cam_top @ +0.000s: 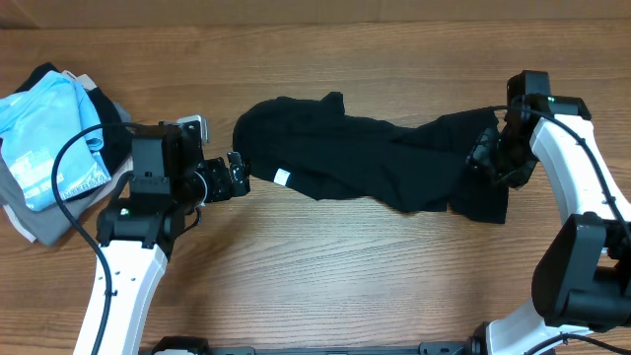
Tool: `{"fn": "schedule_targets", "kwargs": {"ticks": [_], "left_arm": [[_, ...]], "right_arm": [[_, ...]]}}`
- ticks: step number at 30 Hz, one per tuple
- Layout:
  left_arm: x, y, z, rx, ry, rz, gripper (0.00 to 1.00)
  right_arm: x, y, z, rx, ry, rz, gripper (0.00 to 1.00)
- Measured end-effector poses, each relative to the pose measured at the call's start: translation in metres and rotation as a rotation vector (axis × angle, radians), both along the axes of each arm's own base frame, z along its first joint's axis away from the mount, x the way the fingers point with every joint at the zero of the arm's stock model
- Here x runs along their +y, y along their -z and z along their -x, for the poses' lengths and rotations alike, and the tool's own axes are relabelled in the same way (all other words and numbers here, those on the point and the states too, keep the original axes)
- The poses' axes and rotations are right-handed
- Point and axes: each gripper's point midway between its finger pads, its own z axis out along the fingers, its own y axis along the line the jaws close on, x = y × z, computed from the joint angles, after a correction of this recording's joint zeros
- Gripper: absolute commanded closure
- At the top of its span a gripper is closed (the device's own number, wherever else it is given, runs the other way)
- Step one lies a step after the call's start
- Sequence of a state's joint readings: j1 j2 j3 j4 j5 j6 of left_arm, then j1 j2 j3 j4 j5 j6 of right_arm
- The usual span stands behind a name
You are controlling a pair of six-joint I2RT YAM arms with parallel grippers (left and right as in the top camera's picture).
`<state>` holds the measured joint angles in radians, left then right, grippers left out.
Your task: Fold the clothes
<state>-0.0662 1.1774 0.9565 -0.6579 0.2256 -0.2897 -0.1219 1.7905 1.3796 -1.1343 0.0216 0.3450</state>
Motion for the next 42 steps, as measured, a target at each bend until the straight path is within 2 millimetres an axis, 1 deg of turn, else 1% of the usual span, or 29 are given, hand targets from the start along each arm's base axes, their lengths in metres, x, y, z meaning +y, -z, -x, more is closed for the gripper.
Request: {"fn": "schedule_targets", "kwargs": {"ticks": [6, 8, 11, 12, 14, 15, 16, 17, 18, 19, 20, 21, 24, 25, 26, 27, 28, 30, 31, 32, 33, 34, 36, 37, 38, 40, 42], "left_arm": [[-0.008, 0.003, 0.001, 0.016, 0.027, 0.025, 0.1], [-0.014, 0.005, 0.002, 0.022, 0.046, 0.027, 0.12], [-0.028, 0.005, 0.004, 0.022, 0.091, 0.031, 0.12], [-0.034, 0.005, 0.004, 0.018, 0.111, 0.032, 0.13], [-0.044, 0.005, 0.006, 0.018, 0.141, 0.032, 0.13], [-0.049, 0.006, 0.007, 0.017, 0.156, 0.029, 0.14], [-0.053, 0.006, 0.008, 0.017, 0.167, 0.027, 0.13], [-0.055, 0.006, 0.009, 0.016, 0.175, 0.025, 0.13], [-0.057, 0.006, 0.009, 0.015, 0.179, 0.022, 0.13], [-0.059, 0.006, 0.009, 0.012, 0.185, 0.018, 0.11], [-0.062, 0.006, 0.009, 0.007, 0.194, 0.015, 0.11], [-0.064, 0.005, 0.01, 0.004, 0.201, 0.015, 0.11], [-0.071, 0.004, 0.01, -0.007, 0.218, 0.013, 0.11], [-0.073, 0.003, 0.01, -0.012, 0.224, 0.011, 0.11], [-0.074, 0.003, 0.01, -0.014, 0.229, 0.01, 0.11], [-0.076, 0.003, 0.011, -0.016, 0.234, 0.01, 0.11], [-0.077, 0.003, 0.011, -0.016, 0.236, 0.011, 0.11], [-0.078, 0.003, 0.011, -0.015, 0.237, 0.008, 0.12], [-0.078, 0.005, 0.01, -0.012, 0.237, 0.007, 0.11], [-0.077, 0.008, 0.01, -0.004, 0.234, 0.002, 0.11], [-0.077, 0.01, 0.009, 0.002, 0.232, -0.002, 0.11], [-0.076, 0.012, 0.008, 0.008, 0.23, -0.006, 0.11], [-0.076, 0.013, 0.007, 0.009, 0.226, -0.01, 0.11], [-0.075, 0.014, 0.007, 0.009, 0.225, -0.012, 0.12], [-0.075, 0.015, 0.007, 0.013, 0.225, -0.013, 0.12], [-0.075, 0.017, 0.006, 0.019, 0.225, -0.014, 0.15], [-0.075, 0.019, 0.006, 0.027, 0.223, -0.018, 0.14]], "right_arm": [[0.002, -0.001, -0.009, -0.038, -0.004, -0.013, 0.96], [0.001, -0.001, -0.016, -0.068, -0.007, -0.009, 0.96], [-0.001, -0.004, -0.033, -0.138, -0.007, -0.002, 0.96], [-0.003, -0.009, -0.041, -0.171, -0.005, 0.0, 0.96], [-0.009, -0.026, -0.061, -0.247, 0.003, 0.008, 0.96], [-0.015, -0.047, -0.076, -0.311, 0.012, 0.017, 0.96], [-0.017, -0.057, -0.084, -0.344, 0.015, 0.021, 0.96], [-0.024, -0.084, -0.101, -0.428, 0.022, 0.034, 0.89], [-0.027, -0.097, -0.109, -0.471, 0.026, 0.042, 0.73], [-0.033, -0.119, -0.121, -0.54, 0.033, 0.054, 0.4], [-0.036, -0.131, -0.126, -0.575, 0.032, 0.066, 0.33], [-0.038, -0.137, -0.124, -0.577, 0.04, 0.069, 0.31], [-0.034, -0.124, -0.101, -0.47, 0.04, 0.057, 0.31], [-0.032, -0.113, -0.087, -0.399, 0.041, 0.047, 0.32], [-0.031, -0.108, -0.08, -0.364, 0.041, 0.041, 0.32], [-0.029, -0.097, -0.067, -0.302, 0.039, 0.035, 0.34], [-0.028, -0.095, -0.064, -0.289, 0.038, 0.033, 0.34], [-0.025, -0.075, -0.046, -0.203, 0.009, 0.023, 0.35], [-0.023, -0.068, -0.04, -0.176, -0.005, 0.019, 0.35], [-0.02, -0.051, -0.028, -0.118, -0.034, 0.005, 0.35], [-0.017, -0.038, -0.02, -0.086, -0.061, -0.004, 0.34], [-0.013, -0.017, -0.008, -0.037, -0.096, -0.016, 0.34], [-0.008, 0.014, -0.002, -0.031, -0.16, -0.023, 0.35], [-0.006, 0.02, -0.002, -0.032, -0.177, -0.024, 0.35], [-0.001, 0.031, 0.0, -0.036, -0.218, -0.039, 0.35], [0.007, 0.039, 0.002, -0.043, -0.272, -0.059, 0.35], [0.015, 0.043, -0.002, -0.067, -0.333, -0.072, 0.31]]}}
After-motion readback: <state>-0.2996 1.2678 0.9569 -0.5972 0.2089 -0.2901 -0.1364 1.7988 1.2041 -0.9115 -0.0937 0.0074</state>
